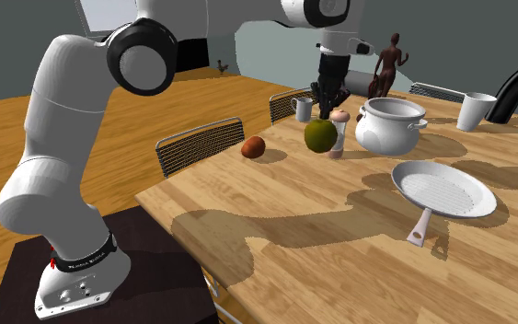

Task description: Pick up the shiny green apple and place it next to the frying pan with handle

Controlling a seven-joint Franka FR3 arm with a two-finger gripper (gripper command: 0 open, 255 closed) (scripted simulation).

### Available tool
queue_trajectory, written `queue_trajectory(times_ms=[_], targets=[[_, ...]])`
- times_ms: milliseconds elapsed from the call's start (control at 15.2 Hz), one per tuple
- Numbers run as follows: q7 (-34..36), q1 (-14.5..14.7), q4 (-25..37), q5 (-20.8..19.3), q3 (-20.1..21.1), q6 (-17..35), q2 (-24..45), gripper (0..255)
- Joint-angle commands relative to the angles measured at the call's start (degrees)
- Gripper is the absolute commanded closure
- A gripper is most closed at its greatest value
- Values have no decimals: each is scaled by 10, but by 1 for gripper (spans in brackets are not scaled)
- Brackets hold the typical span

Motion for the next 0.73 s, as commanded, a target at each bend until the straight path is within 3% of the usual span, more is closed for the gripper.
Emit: queue_trajectory(times_ms=[0,660], targets=[[-12,-9,2,1,-3,9,10,255],[-9,-10,-106,1,-2,98,-9,255]])
